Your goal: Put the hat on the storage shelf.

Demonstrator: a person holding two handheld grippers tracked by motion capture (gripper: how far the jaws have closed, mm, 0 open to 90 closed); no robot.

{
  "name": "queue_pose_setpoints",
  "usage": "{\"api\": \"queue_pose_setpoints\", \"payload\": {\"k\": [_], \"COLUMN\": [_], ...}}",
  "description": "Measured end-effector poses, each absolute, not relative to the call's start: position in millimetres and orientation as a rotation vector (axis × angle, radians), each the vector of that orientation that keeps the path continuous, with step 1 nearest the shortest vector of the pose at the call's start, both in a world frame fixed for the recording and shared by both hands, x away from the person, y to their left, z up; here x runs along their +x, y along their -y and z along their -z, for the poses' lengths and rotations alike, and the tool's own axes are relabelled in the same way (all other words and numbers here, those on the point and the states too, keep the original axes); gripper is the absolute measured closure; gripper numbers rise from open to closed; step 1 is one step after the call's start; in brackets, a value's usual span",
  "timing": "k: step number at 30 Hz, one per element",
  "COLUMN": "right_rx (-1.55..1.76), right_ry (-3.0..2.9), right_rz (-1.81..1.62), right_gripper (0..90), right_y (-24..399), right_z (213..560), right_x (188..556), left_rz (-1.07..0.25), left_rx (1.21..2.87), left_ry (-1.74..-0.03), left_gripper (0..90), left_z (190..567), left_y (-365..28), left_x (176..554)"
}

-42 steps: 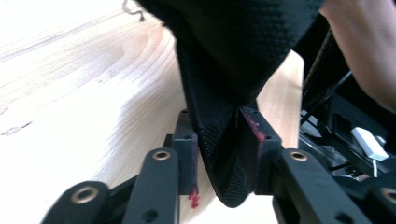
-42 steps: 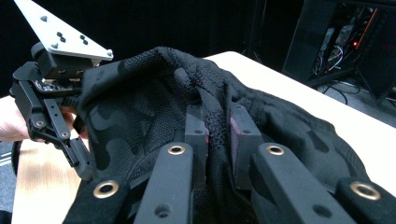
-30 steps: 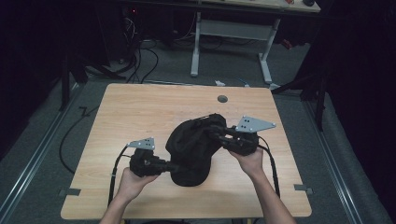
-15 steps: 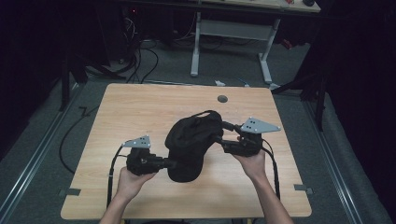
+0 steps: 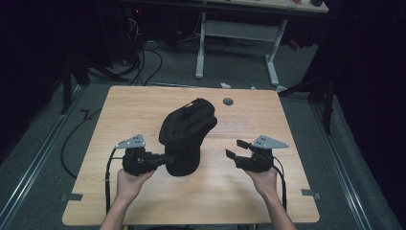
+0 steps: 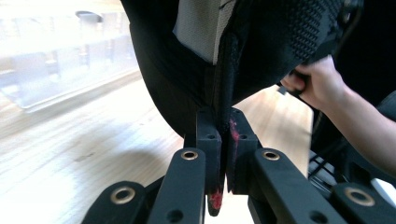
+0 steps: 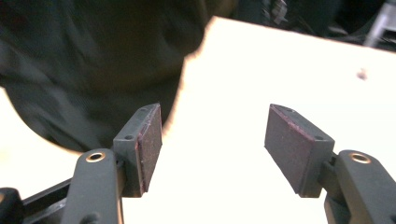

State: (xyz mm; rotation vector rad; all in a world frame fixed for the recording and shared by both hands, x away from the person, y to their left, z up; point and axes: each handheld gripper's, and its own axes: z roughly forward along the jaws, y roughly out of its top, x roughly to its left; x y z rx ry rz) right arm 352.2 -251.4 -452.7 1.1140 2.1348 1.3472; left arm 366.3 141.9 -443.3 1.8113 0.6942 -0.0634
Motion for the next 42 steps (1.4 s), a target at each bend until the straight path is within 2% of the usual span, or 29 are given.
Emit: {"api": "queue_pose_setpoints", "payload": {"k": [5,14,29,42], "right_rx": [1.227,1.408,1.451,1.451], "right_ry": [-2.144,-2.072,-2.057,-2.056], "right_rz": [-1.187,-0.937,-0.871,-0.867], "right_gripper": [36.8,37.6,36.1,35.3], "right_y": [259.4,273.2,273.8,272.7], "right_z": [490.0,523.1,531.1,531.1], "right_x": [347.9,345.9,344.5,344.0], "left_rz": [0.011,-0.036,-0.122,-0.223], "left_rx": [1.821,1.824,1.788,1.733], "left_ry": [-0.717,-0.74,-0.801,-0.835], "left_gripper": [86.2,86.2,86.2,86.2], "left_z": [440.9,438.5,430.2,406.1], "left_y": [-143.3,-141.8,-146.9,-147.3], "left_x": [368.1,373.1,383.7,406.7]}}
